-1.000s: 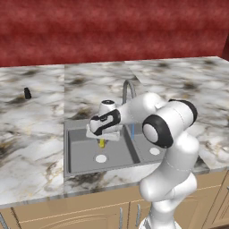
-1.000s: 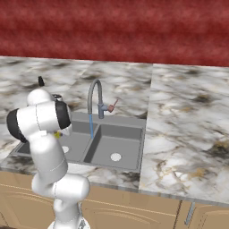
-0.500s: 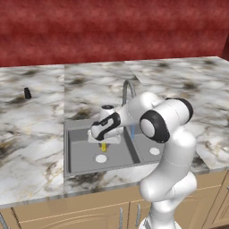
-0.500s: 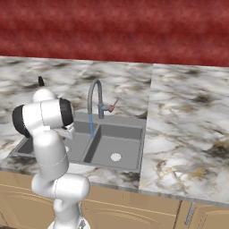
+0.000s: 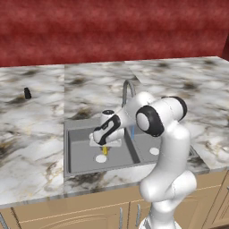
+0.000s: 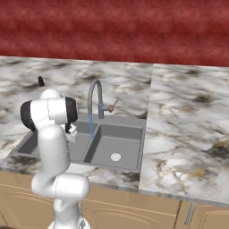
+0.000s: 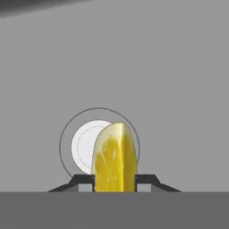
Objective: Turn on the sink faucet. Then move the lemon wedge from the counter to the sink. Turn off the sink. Move the vegetable from the sink to the pot next to the stove. Finally move the pot to the front left burner.
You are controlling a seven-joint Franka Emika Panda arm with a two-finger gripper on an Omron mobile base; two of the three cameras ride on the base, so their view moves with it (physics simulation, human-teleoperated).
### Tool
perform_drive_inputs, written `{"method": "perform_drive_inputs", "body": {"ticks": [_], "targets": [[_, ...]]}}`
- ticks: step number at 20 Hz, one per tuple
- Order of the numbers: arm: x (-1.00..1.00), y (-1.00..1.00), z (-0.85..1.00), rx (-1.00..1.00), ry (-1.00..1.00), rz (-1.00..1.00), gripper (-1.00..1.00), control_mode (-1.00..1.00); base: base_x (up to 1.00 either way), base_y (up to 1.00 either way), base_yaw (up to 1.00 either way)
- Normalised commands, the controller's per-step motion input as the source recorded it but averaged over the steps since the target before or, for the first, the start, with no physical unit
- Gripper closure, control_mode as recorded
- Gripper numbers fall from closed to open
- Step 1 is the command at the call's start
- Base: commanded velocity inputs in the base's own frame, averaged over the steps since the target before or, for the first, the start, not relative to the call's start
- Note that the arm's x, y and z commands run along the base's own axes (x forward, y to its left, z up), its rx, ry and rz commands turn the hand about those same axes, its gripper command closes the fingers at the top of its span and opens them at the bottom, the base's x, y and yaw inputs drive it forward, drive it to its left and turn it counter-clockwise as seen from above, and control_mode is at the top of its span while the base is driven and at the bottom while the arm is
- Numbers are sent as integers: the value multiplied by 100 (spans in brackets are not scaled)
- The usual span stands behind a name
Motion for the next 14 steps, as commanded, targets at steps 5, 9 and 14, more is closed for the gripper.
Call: {"method": "perform_drive_inputs", "body": {"ticks": [5,9,14], "targets": [[23,0,-26,-5,0,0,100,-100,0,0,0],[16,0,-14,0,0,0,100,-100,0,0,0],[4,2,-28,-1,0,0,-100,-100,0,0,0]]}}
